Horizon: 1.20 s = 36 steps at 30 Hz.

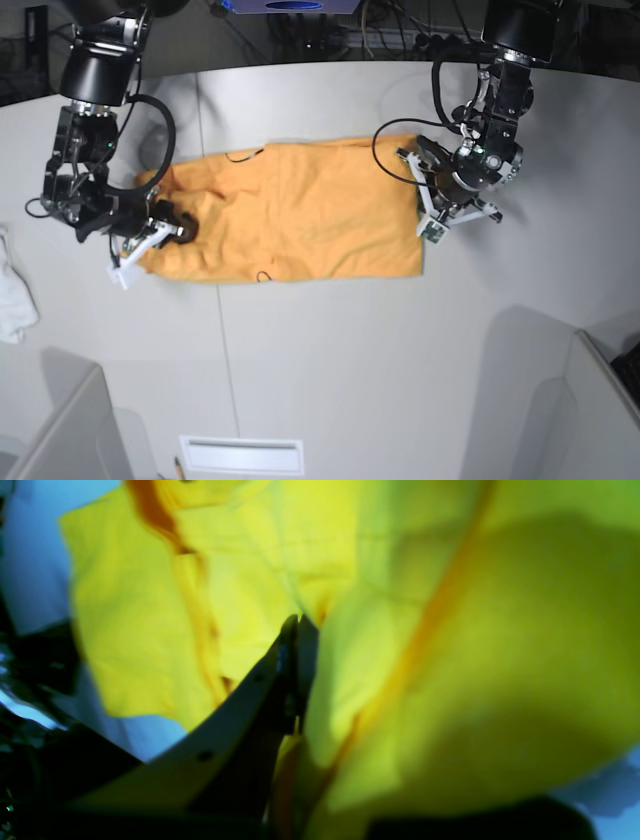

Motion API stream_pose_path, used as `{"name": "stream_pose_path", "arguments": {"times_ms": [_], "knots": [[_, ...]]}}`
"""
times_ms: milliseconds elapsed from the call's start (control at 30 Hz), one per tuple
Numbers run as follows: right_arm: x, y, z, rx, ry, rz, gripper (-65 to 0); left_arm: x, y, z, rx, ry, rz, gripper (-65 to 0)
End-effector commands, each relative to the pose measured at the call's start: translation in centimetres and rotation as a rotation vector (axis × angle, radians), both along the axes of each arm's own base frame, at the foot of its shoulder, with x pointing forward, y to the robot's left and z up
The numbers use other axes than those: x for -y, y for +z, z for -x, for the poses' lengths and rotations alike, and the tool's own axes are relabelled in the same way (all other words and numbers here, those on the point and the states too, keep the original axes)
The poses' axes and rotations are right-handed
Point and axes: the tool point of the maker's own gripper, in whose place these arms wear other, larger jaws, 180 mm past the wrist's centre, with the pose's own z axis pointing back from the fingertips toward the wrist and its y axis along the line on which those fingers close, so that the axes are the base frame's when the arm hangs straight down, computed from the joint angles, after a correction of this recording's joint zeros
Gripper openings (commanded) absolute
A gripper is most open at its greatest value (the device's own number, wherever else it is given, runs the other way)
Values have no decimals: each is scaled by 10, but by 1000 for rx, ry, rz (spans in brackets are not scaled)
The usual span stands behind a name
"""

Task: Fold the T-shirt properly
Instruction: 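Grasp the other strip end with the right gripper and lift, then fold the held end over onto the folded half with the right gripper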

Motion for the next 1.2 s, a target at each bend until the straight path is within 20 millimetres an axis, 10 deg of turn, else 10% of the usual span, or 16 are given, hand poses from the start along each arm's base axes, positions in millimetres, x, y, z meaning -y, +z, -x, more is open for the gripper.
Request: {"name": "stream_pose_path", "arguments": {"times_ms": [0, 300, 500, 967, 1167], "knots": [[3, 23, -17, 77, -9, 7, -650, 16, 1, 1, -12, -26, 32, -650], [-82, 73, -21, 184, 97, 12, -650, 50, 11, -25, 21, -85, 63, -650], [-132, 62, -8, 170, 130, 55, -650, 54, 4, -22, 2, -104, 54, -650], [-193, 51, 4, 297, 275, 429, -650, 44, -7, -6, -34, -104, 36, -650], [-181, 47, -9, 344, 239, 813, -650, 39, -10, -2, -45, -99, 29, -650]]}}
